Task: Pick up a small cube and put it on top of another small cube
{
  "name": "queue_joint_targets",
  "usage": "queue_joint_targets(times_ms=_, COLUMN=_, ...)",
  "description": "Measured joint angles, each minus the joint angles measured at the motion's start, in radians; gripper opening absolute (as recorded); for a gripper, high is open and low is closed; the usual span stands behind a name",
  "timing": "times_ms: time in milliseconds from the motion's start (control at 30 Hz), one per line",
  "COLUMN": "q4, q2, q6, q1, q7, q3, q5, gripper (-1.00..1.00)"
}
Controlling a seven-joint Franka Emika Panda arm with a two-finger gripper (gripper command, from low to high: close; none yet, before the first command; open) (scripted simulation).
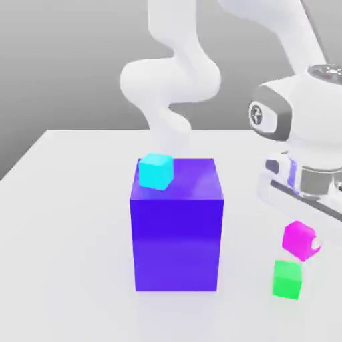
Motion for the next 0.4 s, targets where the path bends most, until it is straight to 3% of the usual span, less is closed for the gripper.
queue_joint_targets(times_ms=300, q4=0.001, q2=0.163, q6=0.152, q1=0.037, q7=0.122, q3=-0.065, q5=-0.152, gripper=-1.00)
queue_joint_targets(times_ms=333, q4=0.001, q2=0.180, q6=0.167, q1=0.045, q7=0.134, q3=-0.075, q5=-0.168, gripper=1.00)
queue_joint_targets(times_ms=400, q4=0.001, q2=0.180, q6=0.167, q1=0.045, q7=0.134, q3=-0.075, q5=-0.168, gripper=1.00)
